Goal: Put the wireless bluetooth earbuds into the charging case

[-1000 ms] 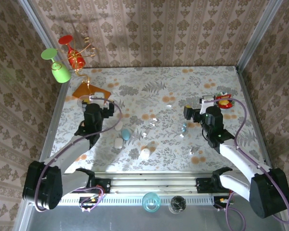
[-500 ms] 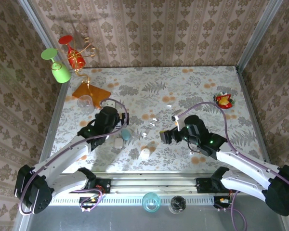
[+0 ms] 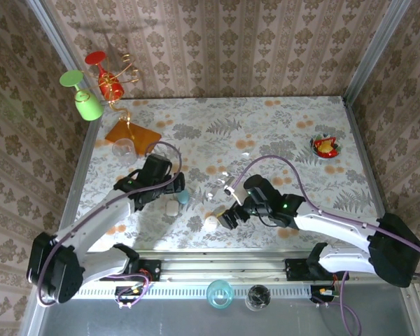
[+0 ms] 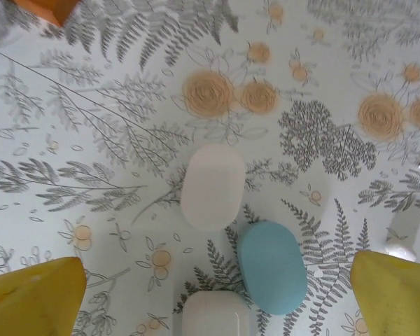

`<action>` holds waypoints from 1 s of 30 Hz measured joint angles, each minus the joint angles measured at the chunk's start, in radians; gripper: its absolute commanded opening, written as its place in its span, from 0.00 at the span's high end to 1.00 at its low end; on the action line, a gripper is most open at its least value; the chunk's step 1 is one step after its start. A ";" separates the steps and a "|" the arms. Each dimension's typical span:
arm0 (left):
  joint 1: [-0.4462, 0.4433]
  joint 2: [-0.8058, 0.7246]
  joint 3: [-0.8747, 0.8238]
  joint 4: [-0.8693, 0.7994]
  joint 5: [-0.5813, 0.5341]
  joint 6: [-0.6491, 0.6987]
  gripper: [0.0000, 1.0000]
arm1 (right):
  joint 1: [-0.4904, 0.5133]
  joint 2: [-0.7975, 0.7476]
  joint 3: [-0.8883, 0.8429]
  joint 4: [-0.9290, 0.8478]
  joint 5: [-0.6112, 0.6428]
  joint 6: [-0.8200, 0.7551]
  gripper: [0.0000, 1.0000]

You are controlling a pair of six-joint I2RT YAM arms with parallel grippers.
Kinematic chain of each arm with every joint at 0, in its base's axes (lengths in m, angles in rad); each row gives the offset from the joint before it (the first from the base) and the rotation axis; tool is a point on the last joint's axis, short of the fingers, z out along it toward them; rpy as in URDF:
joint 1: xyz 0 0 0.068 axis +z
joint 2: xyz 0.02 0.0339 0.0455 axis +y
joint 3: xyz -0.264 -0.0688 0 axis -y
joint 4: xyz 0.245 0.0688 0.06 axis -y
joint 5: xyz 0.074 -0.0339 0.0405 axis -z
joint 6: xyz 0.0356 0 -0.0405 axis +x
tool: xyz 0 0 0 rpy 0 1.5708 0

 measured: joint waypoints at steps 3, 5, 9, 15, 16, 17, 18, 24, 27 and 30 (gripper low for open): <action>-0.029 0.074 0.032 -0.005 0.021 -0.032 0.03 | 0.001 0.032 0.035 0.006 -0.003 -0.020 0.00; -0.042 0.123 0.046 -0.005 0.036 -0.055 0.05 | 0.001 0.049 0.057 0.005 -0.004 -0.033 0.00; -0.062 0.229 0.080 -0.014 0.056 -0.119 0.12 | 0.001 0.075 0.081 0.003 -0.005 -0.054 0.00; -0.090 0.305 0.089 -0.013 0.073 -0.233 0.24 | 0.001 0.090 0.083 0.003 -0.006 -0.076 0.00; -0.094 0.319 0.089 -0.011 0.078 -0.249 0.25 | 0.001 0.094 0.084 0.003 -0.006 -0.077 0.00; -0.097 0.334 0.089 -0.009 0.082 -0.266 0.25 | 0.001 0.098 0.084 0.003 -0.006 -0.079 0.00; -0.100 0.349 0.089 -0.008 0.085 -0.282 0.25 | 0.001 0.103 0.085 0.003 -0.007 -0.080 0.00; -0.110 0.409 0.089 0.005 0.085 -0.336 0.35 | -0.009 0.112 0.087 0.003 -0.026 -0.096 0.00; -0.111 0.428 0.089 0.014 0.085 -0.343 0.44 | -0.016 0.109 0.087 0.002 -0.029 -0.099 0.00; -0.111 0.444 0.089 0.019 0.085 -0.343 0.52 | -0.019 0.091 0.086 0.001 -0.029 -0.100 0.00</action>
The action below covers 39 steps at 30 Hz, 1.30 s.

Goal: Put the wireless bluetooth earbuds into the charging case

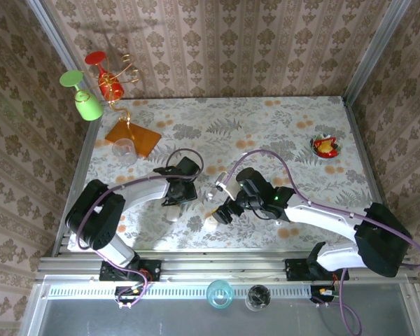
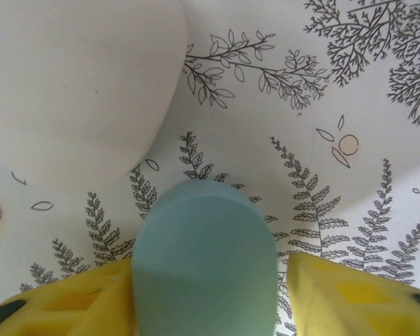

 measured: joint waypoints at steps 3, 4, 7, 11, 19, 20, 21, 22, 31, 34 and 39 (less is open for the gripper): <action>0.000 0.008 0.008 -0.003 0.000 0.011 0.60 | -0.001 -0.036 -0.005 0.000 0.000 0.002 0.00; 0.000 0.008 0.013 -0.003 0.000 0.014 0.62 | -0.001 -0.048 -0.009 0.000 0.001 0.003 0.00; 0.000 0.008 0.032 -0.003 0.000 0.048 0.64 | -0.006 -0.088 -0.024 -0.002 0.004 0.010 0.00; 0.000 0.001 0.053 0.008 0.032 0.191 0.64 | -0.039 -0.147 -0.053 -0.005 0.029 0.068 0.00; 0.036 -0.095 0.087 0.072 0.166 0.592 0.62 | -0.298 -0.278 -0.079 -0.070 0.035 0.356 0.00; 0.039 -0.109 0.091 0.079 0.190 0.653 0.62 | -0.331 -0.285 -0.079 -0.086 0.031 0.389 0.00; 0.039 -0.119 0.095 0.086 0.209 0.701 0.63 | -0.359 -0.290 -0.079 -0.103 0.026 0.417 0.00; 0.040 -0.127 0.099 0.099 0.232 0.749 0.65 | -0.383 -0.290 -0.079 -0.121 0.018 0.444 0.00; 0.056 -0.175 0.097 0.169 0.472 1.044 0.73 | -0.454 -0.261 -0.048 -0.203 -0.169 0.652 0.03; 0.083 -0.189 0.083 0.191 0.609 1.105 0.76 | -0.462 -0.240 -0.048 -0.177 -0.248 0.737 0.06; 0.097 -0.190 0.067 0.228 0.775 1.169 0.83 | -0.464 -0.201 -0.048 -0.085 -0.391 0.860 0.12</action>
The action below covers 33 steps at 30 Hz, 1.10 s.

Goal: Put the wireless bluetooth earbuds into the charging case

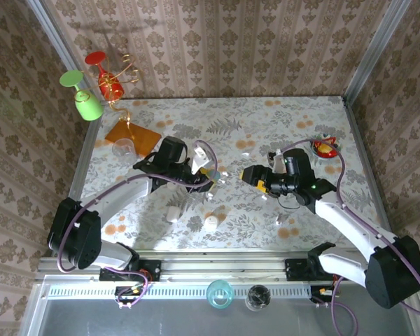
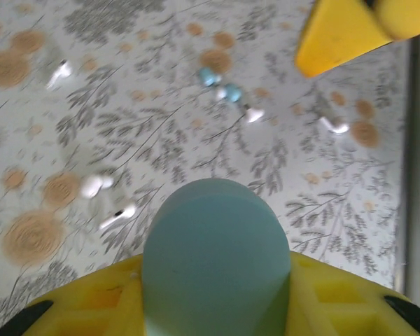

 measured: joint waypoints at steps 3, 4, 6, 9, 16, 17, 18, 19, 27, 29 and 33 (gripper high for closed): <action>-0.011 0.002 0.000 0.013 0.043 0.035 0.83 | 0.007 0.039 0.000 0.062 -0.069 0.060 0.13; -0.018 0.002 0.000 0.018 0.046 0.045 0.83 | 0.011 0.048 0.000 0.077 -0.081 0.073 0.14; -0.036 0.002 0.000 0.027 0.048 0.067 0.83 | 0.035 0.068 0.000 0.117 -0.094 0.113 0.16; -0.060 0.002 0.000 0.043 0.050 0.093 0.84 | 0.076 0.089 0.000 0.160 -0.104 0.145 0.22; -0.089 0.002 0.000 0.055 0.048 0.122 0.84 | 0.138 0.129 0.008 0.218 -0.106 0.182 0.36; -0.094 0.002 0.000 0.055 0.048 0.129 0.84 | 0.142 0.135 0.012 0.224 -0.106 0.186 0.38; -0.099 0.002 0.000 0.054 0.048 0.134 0.84 | 0.146 0.140 0.015 0.228 -0.106 0.190 0.40; -0.105 0.002 0.000 0.051 0.047 0.140 0.85 | 0.149 0.146 0.020 0.233 -0.106 0.192 0.42; -0.112 0.006 0.000 0.041 0.043 0.159 0.83 | 0.159 0.173 0.040 0.241 -0.101 0.194 0.81; -0.112 0.006 0.000 0.041 0.039 0.162 0.78 | 0.159 0.173 0.041 0.240 -0.100 0.188 0.83; -0.112 0.006 -0.005 0.051 0.035 0.157 0.48 | 0.159 0.173 0.041 0.240 -0.097 0.183 0.86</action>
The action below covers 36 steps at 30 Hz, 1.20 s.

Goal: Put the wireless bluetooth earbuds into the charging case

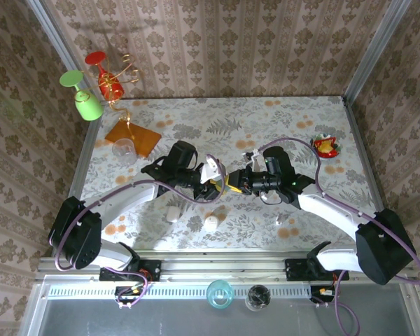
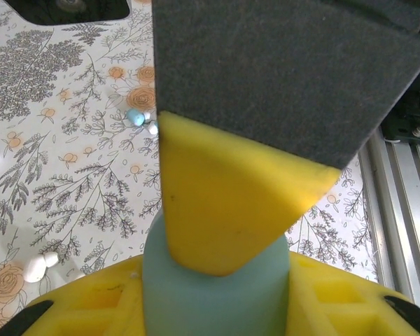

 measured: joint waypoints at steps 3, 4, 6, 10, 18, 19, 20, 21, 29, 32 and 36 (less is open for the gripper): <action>0.000 -0.008 -0.027 0.055 -0.015 -0.030 0.21 | -0.004 -0.001 0.000 0.005 0.002 0.011 0.87; 0.000 -0.017 -0.043 0.080 -0.026 -0.050 0.17 | -0.008 -0.002 0.000 0.008 0.002 0.016 0.88; 0.000 -0.042 -0.074 0.127 -0.059 -0.100 0.13 | -0.019 -0.010 -0.002 0.019 0.001 0.032 0.89; 0.000 -0.109 -0.114 0.183 -0.129 -0.209 0.06 | -0.062 -0.038 -0.013 0.073 -0.007 0.077 0.91; -0.005 -0.244 -0.286 0.405 -0.206 -0.409 0.01 | -0.127 -0.062 -0.044 0.205 -0.051 0.188 0.95; -0.006 -0.260 -0.322 0.446 -0.222 -0.423 0.00 | -0.134 -0.062 -0.049 0.228 -0.060 0.208 0.97; -0.007 -0.275 -0.354 0.483 -0.238 -0.431 0.00 | -0.141 -0.062 -0.056 0.257 -0.069 0.230 0.98; -0.007 -0.290 -0.386 0.520 -0.254 -0.435 0.00 | -0.146 -0.062 -0.062 0.285 -0.079 0.253 0.99; -0.007 -0.330 -0.478 0.790 -0.308 -0.454 0.00 | -0.170 -0.050 -0.093 0.528 -0.136 0.439 1.00; -0.004 -0.319 -0.488 0.909 -0.305 -0.461 0.01 | -0.170 -0.030 -0.099 0.631 -0.145 0.517 1.00; 0.005 -0.271 -0.489 1.060 -0.285 -0.476 0.05 | -0.170 0.020 -0.113 0.791 -0.146 0.640 1.00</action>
